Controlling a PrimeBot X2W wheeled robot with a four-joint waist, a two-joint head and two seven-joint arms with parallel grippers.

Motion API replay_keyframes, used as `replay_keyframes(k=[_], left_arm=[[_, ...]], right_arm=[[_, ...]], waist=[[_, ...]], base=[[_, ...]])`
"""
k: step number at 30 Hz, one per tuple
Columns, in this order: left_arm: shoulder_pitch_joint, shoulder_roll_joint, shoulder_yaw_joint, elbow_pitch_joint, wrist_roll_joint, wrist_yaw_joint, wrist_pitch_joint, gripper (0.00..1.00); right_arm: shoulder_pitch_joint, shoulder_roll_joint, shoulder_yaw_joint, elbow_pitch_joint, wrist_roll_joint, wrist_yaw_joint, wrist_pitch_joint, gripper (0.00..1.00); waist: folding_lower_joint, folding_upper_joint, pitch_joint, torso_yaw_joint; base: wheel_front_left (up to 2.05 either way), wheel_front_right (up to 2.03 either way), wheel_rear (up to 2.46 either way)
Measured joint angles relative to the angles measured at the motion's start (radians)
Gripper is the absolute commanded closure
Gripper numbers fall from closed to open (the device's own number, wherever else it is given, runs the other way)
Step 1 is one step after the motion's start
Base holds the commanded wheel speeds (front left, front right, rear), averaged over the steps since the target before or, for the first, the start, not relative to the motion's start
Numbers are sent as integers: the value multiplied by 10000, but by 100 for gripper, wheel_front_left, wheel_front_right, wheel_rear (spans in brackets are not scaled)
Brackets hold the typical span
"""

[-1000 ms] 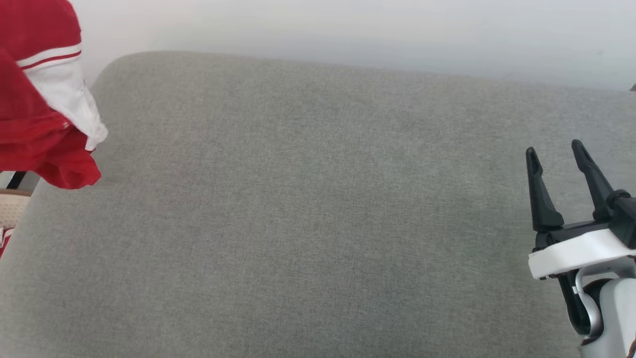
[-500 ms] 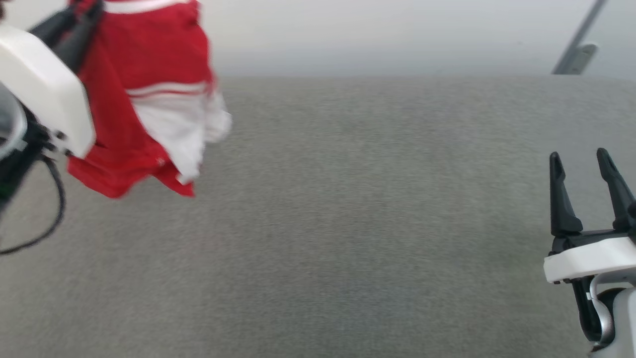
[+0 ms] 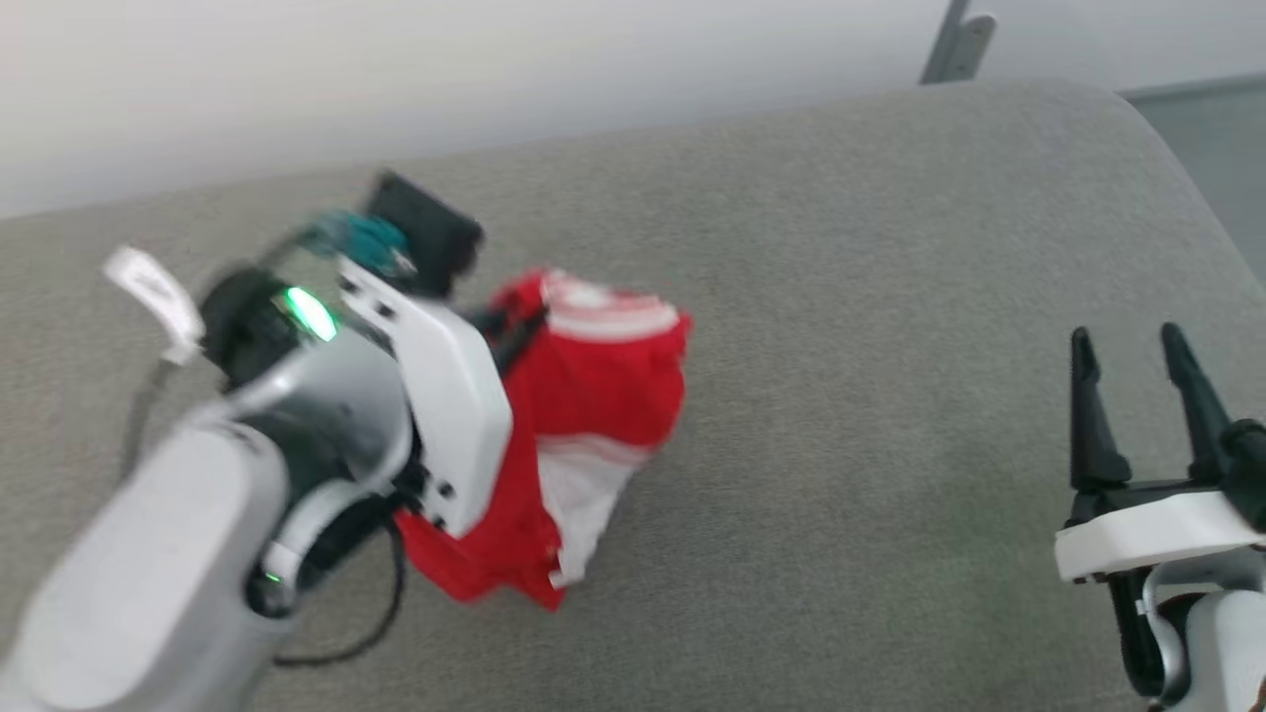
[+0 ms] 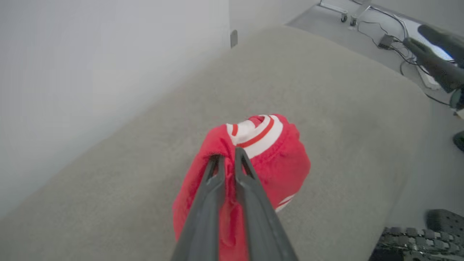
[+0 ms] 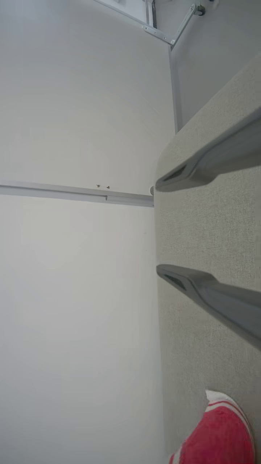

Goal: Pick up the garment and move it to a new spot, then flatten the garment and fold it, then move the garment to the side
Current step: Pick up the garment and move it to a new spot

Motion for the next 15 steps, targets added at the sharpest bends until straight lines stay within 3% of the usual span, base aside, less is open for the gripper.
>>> replay_keyframes(k=[8,15], left_arm=[[1103,-591,-922,2522,-485,-236,50,100],[1215,-1097,-1521,4813,-546,-719,90,100]], right_arm=[[-95,224,397,606,109,0,-238,0],[-392,249,679,1047,207,0,-368,0]], waist=[[0,0,396,-538],[0,0,658,-644]], base=[[0,0,0],[0,0,0]])
